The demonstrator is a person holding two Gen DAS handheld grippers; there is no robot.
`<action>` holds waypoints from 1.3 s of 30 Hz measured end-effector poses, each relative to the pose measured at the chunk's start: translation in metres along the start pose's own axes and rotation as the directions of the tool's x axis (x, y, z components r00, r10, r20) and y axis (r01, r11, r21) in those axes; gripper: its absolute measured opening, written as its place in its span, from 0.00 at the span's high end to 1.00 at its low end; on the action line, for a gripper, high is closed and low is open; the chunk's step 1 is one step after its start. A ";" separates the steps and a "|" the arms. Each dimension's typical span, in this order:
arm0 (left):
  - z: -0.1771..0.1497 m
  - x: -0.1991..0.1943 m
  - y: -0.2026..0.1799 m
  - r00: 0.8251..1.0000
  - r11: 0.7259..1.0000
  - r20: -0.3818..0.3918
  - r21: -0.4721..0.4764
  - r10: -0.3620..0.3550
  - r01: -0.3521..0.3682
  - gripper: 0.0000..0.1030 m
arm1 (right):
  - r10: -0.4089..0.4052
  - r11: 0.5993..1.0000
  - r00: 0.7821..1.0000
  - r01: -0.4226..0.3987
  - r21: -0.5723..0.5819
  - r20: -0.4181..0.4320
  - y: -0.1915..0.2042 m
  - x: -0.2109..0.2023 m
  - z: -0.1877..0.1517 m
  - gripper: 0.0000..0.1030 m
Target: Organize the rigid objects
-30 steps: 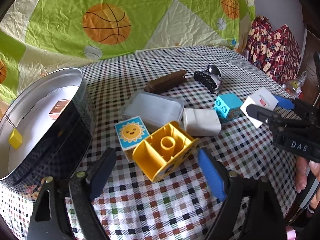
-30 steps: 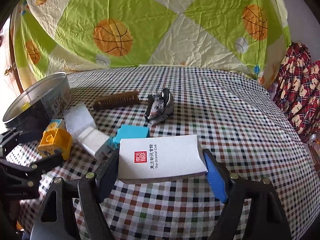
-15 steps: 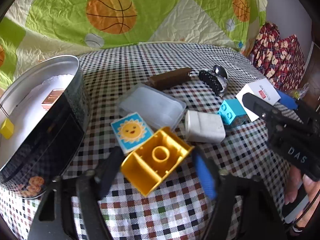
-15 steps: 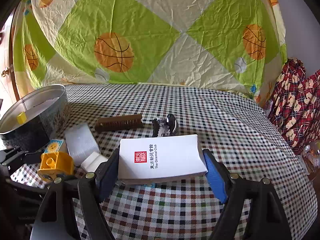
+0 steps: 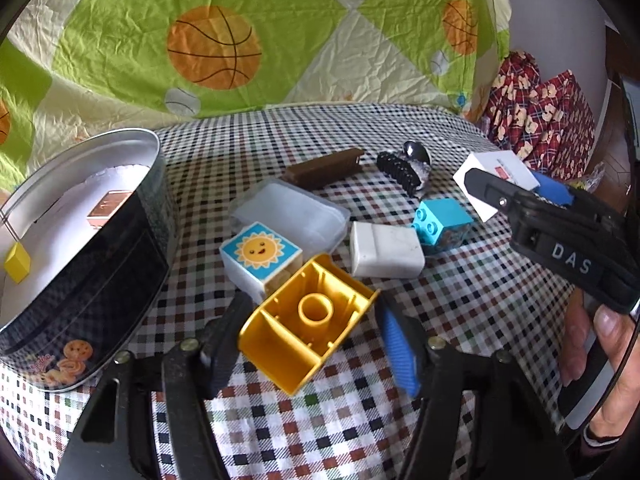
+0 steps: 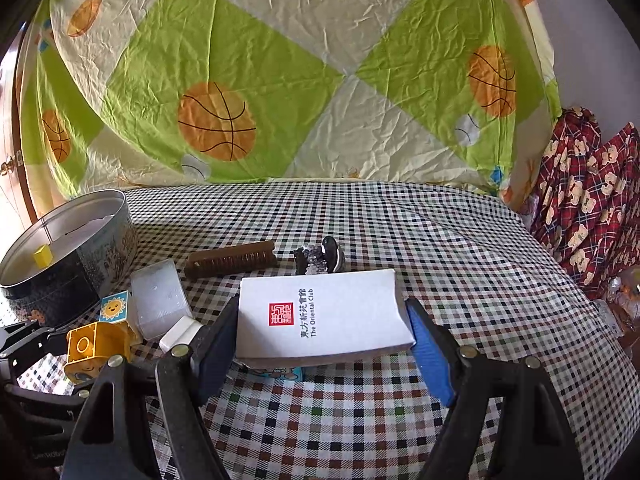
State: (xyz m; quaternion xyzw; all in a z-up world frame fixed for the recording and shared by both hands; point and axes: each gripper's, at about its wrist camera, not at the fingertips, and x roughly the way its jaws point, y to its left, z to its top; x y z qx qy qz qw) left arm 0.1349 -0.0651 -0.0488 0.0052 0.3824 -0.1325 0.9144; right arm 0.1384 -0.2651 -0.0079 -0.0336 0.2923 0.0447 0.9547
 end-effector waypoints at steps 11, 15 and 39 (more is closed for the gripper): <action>-0.001 -0.011 0.016 0.998 0.997 0.068 -0.081 -0.016 0.022 0.38 | -0.008 1.000 1.000 0.008 0.002 0.024 -0.002 -0.006 0.000 0.22; -0.003 -0.017 0.019 0.995 0.995 0.103 -0.097 -0.012 0.022 0.38 | -0.005 1.000 0.999 0.005 0.006 0.041 -0.003 -0.008 0.000 0.22; -0.011 -0.041 0.011 0.970 0.996 0.236 -0.074 0.061 -0.044 0.38 | 0.000 1.000 0.994 -0.002 0.019 0.106 -0.005 -0.020 0.000 0.22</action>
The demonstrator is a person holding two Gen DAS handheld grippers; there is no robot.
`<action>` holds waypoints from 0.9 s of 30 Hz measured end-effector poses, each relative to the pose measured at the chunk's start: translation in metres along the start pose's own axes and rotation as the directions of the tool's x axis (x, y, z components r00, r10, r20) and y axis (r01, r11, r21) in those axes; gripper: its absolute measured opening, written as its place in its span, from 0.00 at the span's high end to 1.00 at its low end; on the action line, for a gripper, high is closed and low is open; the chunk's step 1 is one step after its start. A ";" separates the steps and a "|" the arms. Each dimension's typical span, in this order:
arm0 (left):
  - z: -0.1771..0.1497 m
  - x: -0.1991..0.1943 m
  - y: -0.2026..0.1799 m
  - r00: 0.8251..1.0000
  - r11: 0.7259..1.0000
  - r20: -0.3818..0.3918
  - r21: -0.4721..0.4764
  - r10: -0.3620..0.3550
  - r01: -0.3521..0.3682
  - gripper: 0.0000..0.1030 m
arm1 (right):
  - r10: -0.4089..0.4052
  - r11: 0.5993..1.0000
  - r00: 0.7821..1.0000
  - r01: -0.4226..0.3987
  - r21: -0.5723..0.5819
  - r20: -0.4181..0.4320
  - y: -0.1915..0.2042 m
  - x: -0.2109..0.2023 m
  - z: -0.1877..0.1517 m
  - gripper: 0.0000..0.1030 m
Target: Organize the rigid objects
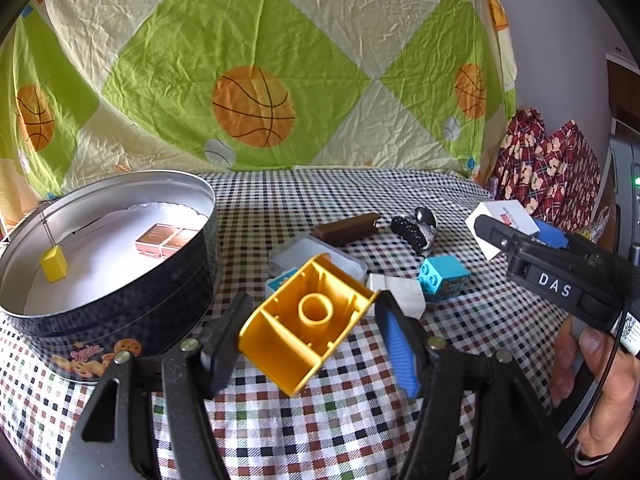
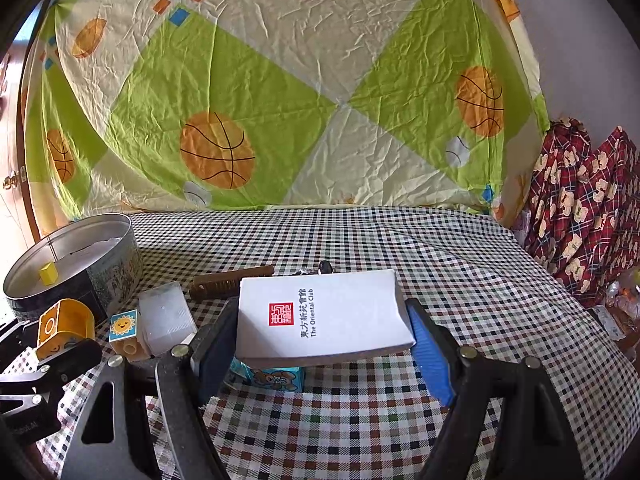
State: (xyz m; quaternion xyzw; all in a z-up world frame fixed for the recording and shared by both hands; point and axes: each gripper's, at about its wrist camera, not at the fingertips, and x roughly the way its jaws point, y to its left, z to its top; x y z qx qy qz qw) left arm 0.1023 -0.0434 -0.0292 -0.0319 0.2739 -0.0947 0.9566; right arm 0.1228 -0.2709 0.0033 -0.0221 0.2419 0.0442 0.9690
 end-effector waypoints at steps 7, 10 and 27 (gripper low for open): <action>-0.001 -0.006 0.000 1.000 1.000 0.030 0.001 0.006 -0.006 0.38 | 0.000 1.000 1.000 0.000 0.003 0.014 0.000 -0.002 0.000 0.22; -0.002 -0.008 0.000 0.999 1.000 0.041 0.002 0.008 -0.008 0.38 | -0.001 1.000 1.000 0.001 0.004 0.021 -0.001 -0.003 0.000 0.22; -0.004 -0.025 -0.002 0.989 0.999 0.141 0.009 0.035 -0.036 0.38 | 0.002 1.000 0.998 -0.002 0.001 0.062 0.000 -0.012 0.001 0.22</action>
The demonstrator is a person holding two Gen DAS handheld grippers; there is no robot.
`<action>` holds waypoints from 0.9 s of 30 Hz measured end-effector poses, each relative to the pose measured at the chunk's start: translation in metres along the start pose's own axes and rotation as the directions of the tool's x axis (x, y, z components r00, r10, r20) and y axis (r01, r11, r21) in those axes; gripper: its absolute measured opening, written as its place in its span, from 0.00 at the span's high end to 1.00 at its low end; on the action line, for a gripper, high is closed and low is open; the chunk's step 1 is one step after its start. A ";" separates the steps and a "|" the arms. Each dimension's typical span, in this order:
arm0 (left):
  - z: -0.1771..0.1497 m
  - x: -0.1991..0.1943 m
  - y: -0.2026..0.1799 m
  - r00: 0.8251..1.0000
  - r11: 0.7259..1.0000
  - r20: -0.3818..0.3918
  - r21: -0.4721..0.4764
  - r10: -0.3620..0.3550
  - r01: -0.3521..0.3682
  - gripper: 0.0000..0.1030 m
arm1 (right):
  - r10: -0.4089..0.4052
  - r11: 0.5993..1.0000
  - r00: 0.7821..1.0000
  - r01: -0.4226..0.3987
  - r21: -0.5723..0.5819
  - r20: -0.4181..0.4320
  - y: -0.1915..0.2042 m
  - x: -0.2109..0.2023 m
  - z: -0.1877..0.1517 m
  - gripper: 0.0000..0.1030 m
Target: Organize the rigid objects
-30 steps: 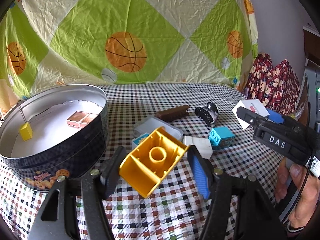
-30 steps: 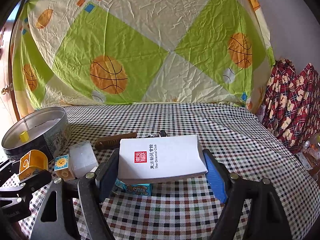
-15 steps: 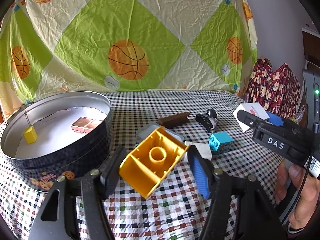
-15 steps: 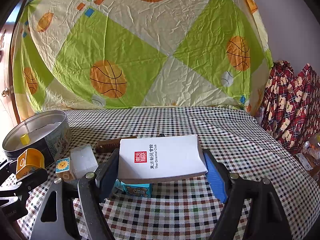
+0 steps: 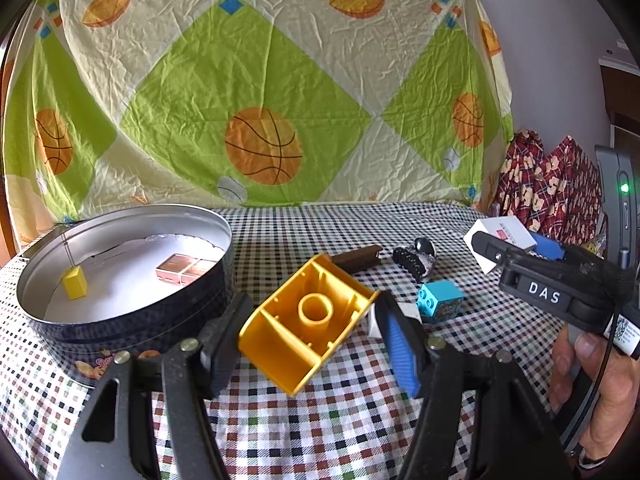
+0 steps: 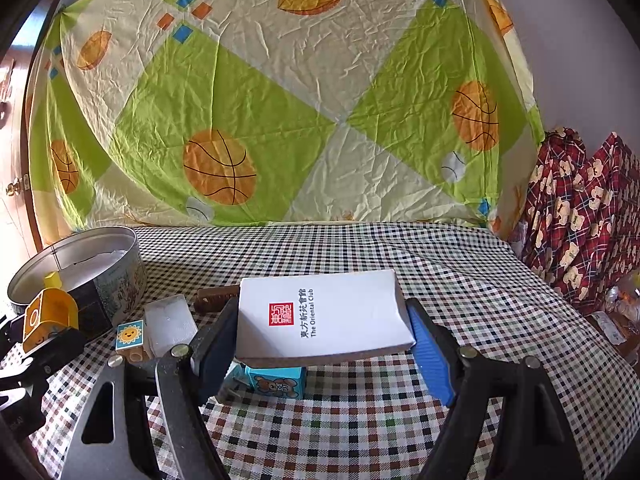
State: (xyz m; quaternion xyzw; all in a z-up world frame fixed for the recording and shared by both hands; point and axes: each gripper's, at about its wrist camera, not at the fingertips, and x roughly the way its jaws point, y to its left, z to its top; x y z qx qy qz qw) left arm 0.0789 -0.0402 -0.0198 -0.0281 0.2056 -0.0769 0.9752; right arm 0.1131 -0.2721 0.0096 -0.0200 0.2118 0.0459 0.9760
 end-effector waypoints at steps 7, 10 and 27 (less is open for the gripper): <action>0.000 -0.004 0.000 1.000 1.000 0.020 -0.005 0.009 -0.009 0.38 | 0.002 1.000 1.000 -0.002 0.000 0.011 0.001 -0.002 0.000 0.22; 0.000 -0.005 0.000 1.000 1.000 0.027 -0.008 0.013 -0.013 0.38 | 0.006 1.000 1.000 -0.006 -0.003 0.016 0.002 -0.004 0.001 0.22; -0.002 -0.012 -0.001 0.997 0.999 0.066 -0.013 0.034 -0.033 0.38 | 0.014 1.000 0.999 -0.013 -0.009 0.044 0.004 -0.008 0.001 0.22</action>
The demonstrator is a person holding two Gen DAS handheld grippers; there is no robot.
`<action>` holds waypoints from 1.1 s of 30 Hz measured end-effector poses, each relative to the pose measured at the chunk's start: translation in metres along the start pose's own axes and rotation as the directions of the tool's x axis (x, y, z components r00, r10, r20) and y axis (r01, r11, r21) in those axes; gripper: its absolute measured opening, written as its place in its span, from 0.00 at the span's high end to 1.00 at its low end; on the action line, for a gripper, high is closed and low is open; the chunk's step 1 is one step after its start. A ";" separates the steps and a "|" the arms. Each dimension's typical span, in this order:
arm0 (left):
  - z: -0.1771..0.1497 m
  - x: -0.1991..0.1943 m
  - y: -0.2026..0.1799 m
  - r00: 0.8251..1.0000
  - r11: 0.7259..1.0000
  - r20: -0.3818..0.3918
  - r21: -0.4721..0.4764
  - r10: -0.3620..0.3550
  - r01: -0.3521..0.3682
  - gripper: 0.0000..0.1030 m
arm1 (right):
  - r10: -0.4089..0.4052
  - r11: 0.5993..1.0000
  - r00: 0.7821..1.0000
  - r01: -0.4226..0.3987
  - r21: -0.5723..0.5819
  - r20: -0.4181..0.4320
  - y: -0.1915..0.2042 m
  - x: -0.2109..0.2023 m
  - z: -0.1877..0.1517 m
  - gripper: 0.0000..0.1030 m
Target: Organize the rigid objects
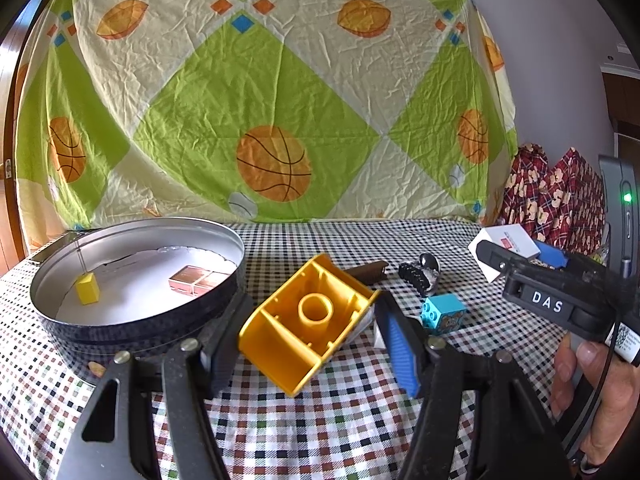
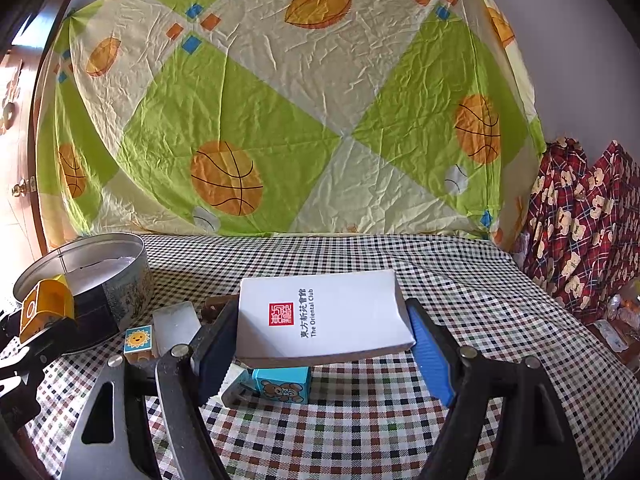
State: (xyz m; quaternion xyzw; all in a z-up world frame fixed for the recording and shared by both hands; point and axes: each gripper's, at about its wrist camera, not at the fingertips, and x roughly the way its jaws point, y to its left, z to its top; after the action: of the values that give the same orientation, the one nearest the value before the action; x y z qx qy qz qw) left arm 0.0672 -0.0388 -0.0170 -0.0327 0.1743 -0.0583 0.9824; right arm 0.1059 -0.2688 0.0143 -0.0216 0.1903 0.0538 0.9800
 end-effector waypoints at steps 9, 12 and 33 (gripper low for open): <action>0.001 -0.003 0.000 1.000 1.000 0.014 -0.008 0.009 -0.008 0.38 | 0.001 1.000 1.000 -0.001 -0.002 0.019 0.001 -0.004 0.001 0.22; 0.001 -0.005 0.001 1.000 1.000 0.018 -0.011 0.015 -0.015 0.38 | 0.002 1.000 1.000 -0.002 -0.004 0.031 0.001 -0.006 0.001 0.22; 0.000 -0.019 0.008 0.995 0.999 0.094 -0.033 0.040 -0.037 0.38 | 0.001 1.000 0.991 0.000 -0.014 0.130 0.003 -0.024 0.001 0.22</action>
State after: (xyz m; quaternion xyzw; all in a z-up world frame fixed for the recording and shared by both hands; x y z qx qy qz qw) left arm 0.0500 -0.0284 -0.0115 -0.0474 0.1289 -0.0351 0.9899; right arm 0.0839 -0.2682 0.0238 -0.0250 0.1255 0.0566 0.9902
